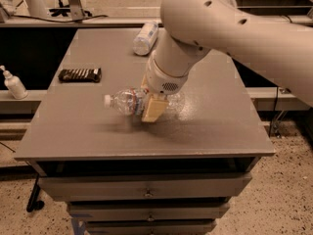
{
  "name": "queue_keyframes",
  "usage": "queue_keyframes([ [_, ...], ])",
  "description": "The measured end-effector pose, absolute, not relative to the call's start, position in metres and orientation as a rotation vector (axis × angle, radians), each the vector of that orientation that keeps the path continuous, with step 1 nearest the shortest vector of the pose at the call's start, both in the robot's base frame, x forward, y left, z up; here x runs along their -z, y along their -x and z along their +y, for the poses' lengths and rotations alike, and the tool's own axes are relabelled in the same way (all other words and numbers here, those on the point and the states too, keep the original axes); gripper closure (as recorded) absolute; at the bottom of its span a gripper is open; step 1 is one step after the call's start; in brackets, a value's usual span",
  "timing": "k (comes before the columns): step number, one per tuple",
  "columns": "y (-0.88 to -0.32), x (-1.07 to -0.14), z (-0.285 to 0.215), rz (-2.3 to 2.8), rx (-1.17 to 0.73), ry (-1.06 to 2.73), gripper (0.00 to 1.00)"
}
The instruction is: Knock water bottle over
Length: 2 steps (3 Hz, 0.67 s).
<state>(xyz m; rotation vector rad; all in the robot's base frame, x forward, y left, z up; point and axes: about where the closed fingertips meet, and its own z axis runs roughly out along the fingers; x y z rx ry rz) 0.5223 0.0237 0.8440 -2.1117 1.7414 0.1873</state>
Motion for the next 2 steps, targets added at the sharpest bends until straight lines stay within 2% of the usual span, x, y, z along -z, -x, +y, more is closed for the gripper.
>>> queue_keyframes([
  [1,-0.5078,-0.8191,0.0207,1.711,-0.124,2.269,0.05],
  [2,-0.5072,-0.8229,0.0205,1.709,-0.121,2.275,0.00],
])
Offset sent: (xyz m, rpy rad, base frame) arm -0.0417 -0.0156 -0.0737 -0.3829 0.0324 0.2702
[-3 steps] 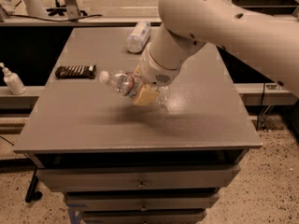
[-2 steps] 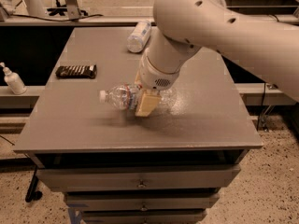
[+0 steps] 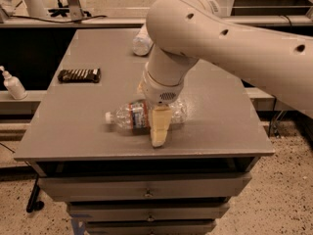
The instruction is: Knock water bottle over
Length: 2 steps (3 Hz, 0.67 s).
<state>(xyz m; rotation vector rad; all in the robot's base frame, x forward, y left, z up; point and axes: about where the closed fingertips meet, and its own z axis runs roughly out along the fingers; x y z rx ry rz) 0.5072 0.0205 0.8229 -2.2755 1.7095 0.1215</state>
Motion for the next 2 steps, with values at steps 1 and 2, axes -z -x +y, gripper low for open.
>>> queue_keyframes([
  [1,-0.4981,-0.8053,0.0166,1.678,-0.067,2.395,0.00],
  [2,-0.4965,-0.8004,0.0080,1.676,-0.045,2.449,0.00],
])
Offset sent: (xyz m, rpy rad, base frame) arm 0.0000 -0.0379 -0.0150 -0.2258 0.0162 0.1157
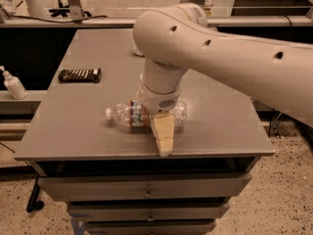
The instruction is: Knock water bottle over
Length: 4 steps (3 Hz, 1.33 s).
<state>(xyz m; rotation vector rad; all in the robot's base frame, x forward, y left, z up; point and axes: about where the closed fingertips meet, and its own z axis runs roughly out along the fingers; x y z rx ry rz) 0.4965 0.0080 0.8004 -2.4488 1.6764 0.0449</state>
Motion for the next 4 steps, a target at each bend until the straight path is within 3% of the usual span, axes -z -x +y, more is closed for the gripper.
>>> queue_keyframes([
  [1,-0.497,-0.800,0.008,1.676,-0.045,2.449,0.00],
  [4,-0.545,-0.890,-0.075,1.862,0.012,2.234,0.00],
])
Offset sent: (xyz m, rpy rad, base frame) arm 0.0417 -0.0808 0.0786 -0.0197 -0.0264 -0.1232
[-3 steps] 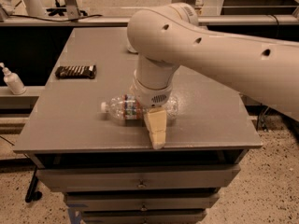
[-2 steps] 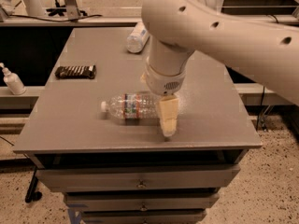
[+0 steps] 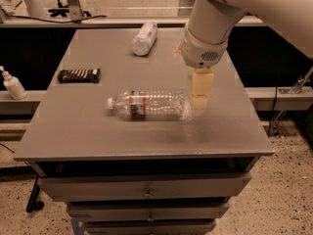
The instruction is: Knock water bottle over
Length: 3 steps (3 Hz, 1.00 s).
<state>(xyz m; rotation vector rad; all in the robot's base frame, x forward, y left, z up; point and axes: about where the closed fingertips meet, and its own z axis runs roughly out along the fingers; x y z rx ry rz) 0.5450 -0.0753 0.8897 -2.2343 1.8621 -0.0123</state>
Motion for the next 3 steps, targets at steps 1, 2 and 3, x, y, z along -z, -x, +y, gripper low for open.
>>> queue_keyframes([
  [1,-0.548,-0.901,-0.098,1.922,-0.014,2.168,0.00],
  [2,-0.547,-0.906,-0.119,1.970,-0.039,2.111,0.00],
  [3,-0.544,-0.918,-0.147,1.998,-0.087,2.012,0.00],
])
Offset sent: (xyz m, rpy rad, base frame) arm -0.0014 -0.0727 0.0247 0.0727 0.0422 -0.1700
